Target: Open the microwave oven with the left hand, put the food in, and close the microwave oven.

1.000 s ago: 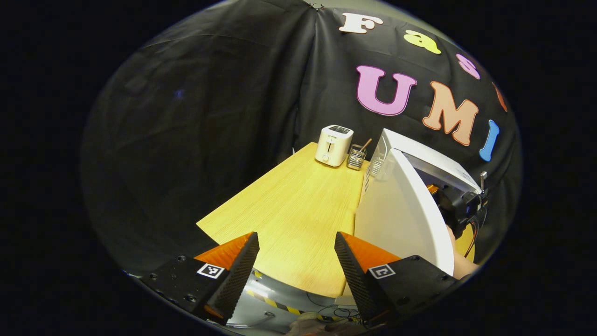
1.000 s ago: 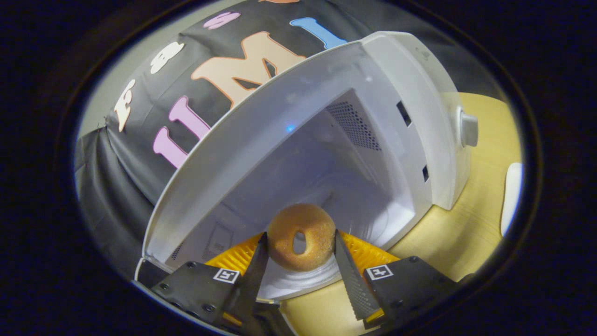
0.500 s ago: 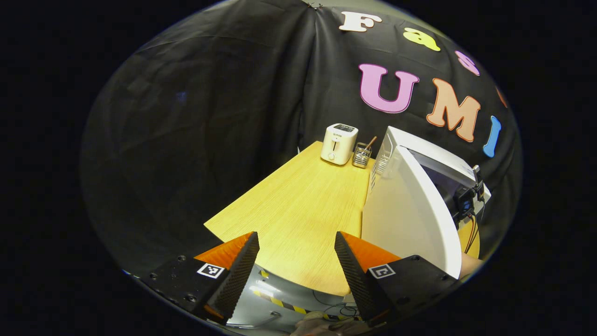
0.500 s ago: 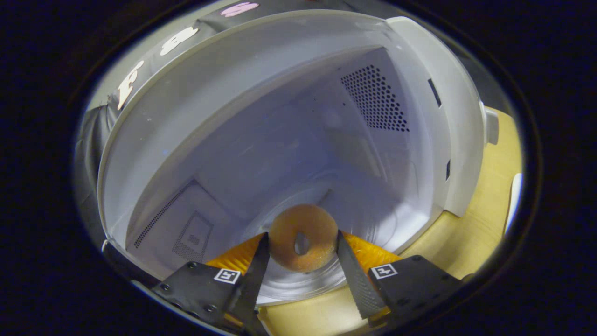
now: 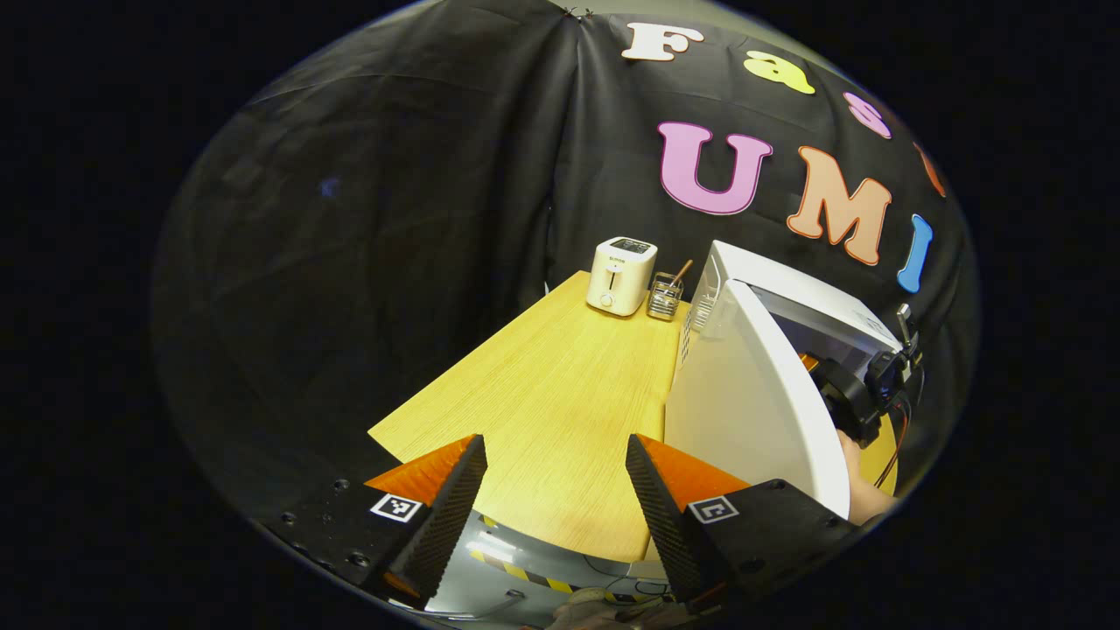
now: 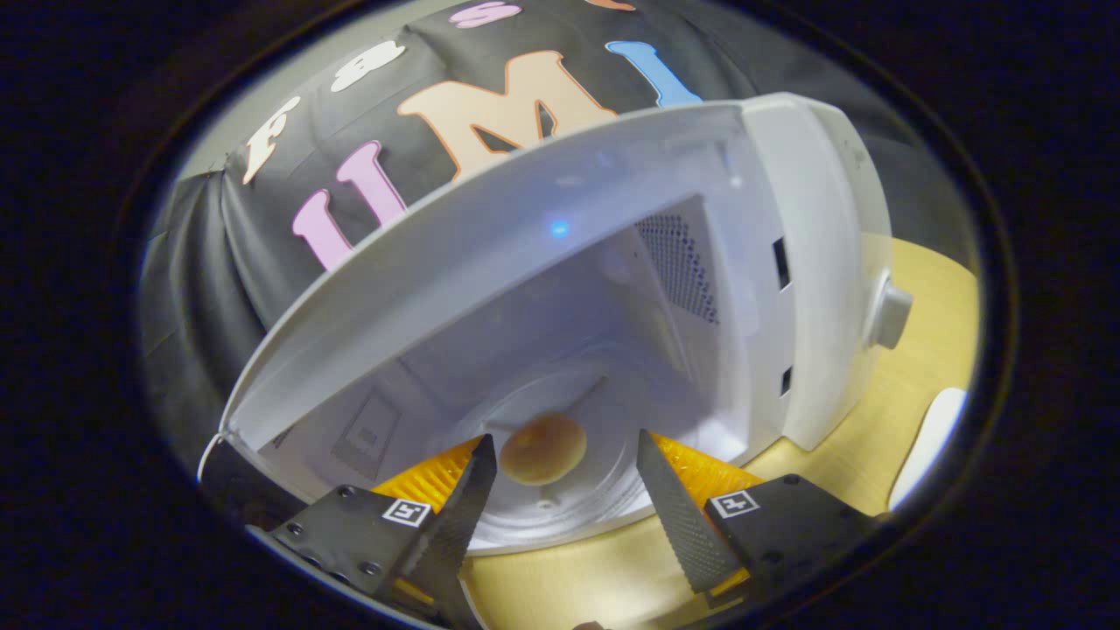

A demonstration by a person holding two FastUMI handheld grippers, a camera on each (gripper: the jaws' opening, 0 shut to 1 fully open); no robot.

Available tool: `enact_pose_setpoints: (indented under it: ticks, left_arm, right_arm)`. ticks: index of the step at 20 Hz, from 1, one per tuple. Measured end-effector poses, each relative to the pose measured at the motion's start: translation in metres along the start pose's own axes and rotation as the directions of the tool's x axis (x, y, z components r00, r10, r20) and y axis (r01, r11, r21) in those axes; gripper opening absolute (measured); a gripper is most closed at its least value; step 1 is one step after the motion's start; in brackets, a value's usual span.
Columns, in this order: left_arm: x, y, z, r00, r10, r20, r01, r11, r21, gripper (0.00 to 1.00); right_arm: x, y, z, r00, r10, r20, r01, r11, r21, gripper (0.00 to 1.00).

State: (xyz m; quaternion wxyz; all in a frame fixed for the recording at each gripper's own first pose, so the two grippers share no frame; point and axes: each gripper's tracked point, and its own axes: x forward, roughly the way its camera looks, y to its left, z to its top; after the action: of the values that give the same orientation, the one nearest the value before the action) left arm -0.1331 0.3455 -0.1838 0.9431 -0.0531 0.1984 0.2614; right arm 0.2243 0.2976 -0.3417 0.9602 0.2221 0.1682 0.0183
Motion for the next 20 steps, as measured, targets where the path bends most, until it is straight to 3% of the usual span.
enact_pose_setpoints:
  ticks: [2, 3, 6, 7, 8, 9, 10, 11, 13, 14, 15, 16, 19, 20]
  left_arm:
    - [0.001, -0.006, 0.001, 1.000, -0.015, -0.001, 0.015, 1.000, 0.009, 0.95]
    - [-0.004, -0.010, 0.002, 1.000, -0.029, 0.002, 0.029, 1.000, 0.011, 0.84]
    - [-0.004, -0.019, 0.001, 0.998, -0.058, 0.007, 0.058, 0.997, 0.041, 0.71]
    - [-0.005, -0.020, 0.001, 0.998, -0.058, 0.001, 0.058, 0.997, 0.059, 0.62]
    - [-0.005, -0.022, -0.002, 0.998, -0.064, -0.006, 0.064, 0.995, 0.080, 0.56]
    - [-0.006, -0.023, -0.003, 0.998, -0.068, -0.009, 0.069, 0.993, 0.097, 0.44]
    - [-0.008, -0.025, -0.003, 0.997, -0.074, -0.011, 0.075, 0.991, 0.114, 0.39]
    - [-0.008, -0.025, -0.003, 0.997, -0.071, -0.012, 0.072, 0.989, 0.127, 0.22]
    - [-0.008, -0.026, -0.007, 0.997, -0.070, -0.019, 0.072, 0.987, 0.140, 0.16]
    - [-0.007, -0.026, -0.007, 0.998, -0.066, -0.019, 0.068, 0.987, 0.143, 0.12]
    - [-0.009, -0.027, -0.008, 0.998, -0.062, -0.020, 0.064, 0.987, 0.145, 0.04]
    - [-0.012, -0.028, -0.011, 0.997, -0.067, -0.024, 0.070, 0.986, 0.150, 0.01]
    - [-0.016, -0.036, -0.011, 0.996, -0.090, -0.020, 0.092, 0.980, 0.178, 0.01]
    - [-0.018, -0.040, -0.012, 0.994, -0.103, -0.020, 0.105, 0.977, 0.183, 0.01]
  right_arm:
    - [-0.024, 0.005, 0.005, 0.999, 0.038, -0.001, -0.038, 0.998, -0.046, 0.91]
    - [-0.035, 0.005, 0.007, 0.999, 0.054, -0.001, -0.054, 0.996, -0.069, 0.91]
    - [-0.068, 0.005, 0.011, 0.995, 0.092, -0.033, -0.095, 0.985, -0.141, 0.90]
    - [-0.080, 0.005, 0.015, 0.994, 0.106, -0.035, -0.110, 0.981, -0.158, 0.91]
    - [-0.091, 0.004, 0.019, 0.993, 0.114, -0.035, -0.119, 0.977, -0.177, 0.99]
    - [-0.102, 0.003, 0.023, 0.992, 0.121, -0.034, -0.126, 0.972, -0.198, 0.91]
    - [-0.112, -0.001, 0.025, 0.992, 0.125, -0.033, -0.130, 0.968, -0.215, 0.99]
    - [-0.121, -0.003, 0.029, 0.991, 0.132, -0.034, -0.137, 0.964, -0.229, 0.99]
    - [-0.138, -0.009, 0.035, 0.990, 0.137, -0.034, -0.141, 0.959, -0.246, 0.99]
    - [-0.147, -0.013, 0.040, 0.991, 0.131, -0.030, -0.134, 0.959, -0.250, 0.91]
    - [-0.154, -0.019, 0.045, 0.992, 0.123, -0.027, -0.126, 0.957, -0.260, 0.99]
    - [-0.160, -0.028, 0.051, 0.994, 0.109, -0.024, -0.112, 0.956, -0.272, 0.99]
    - [-0.177, -0.051, 0.065, 0.998, 0.070, -0.005, -0.069, 0.960, -0.270, 0.99]
    - [-0.182, -0.058, 0.070, 0.998, 0.060, 0.000, -0.058, 0.964, -0.261, 0.91]
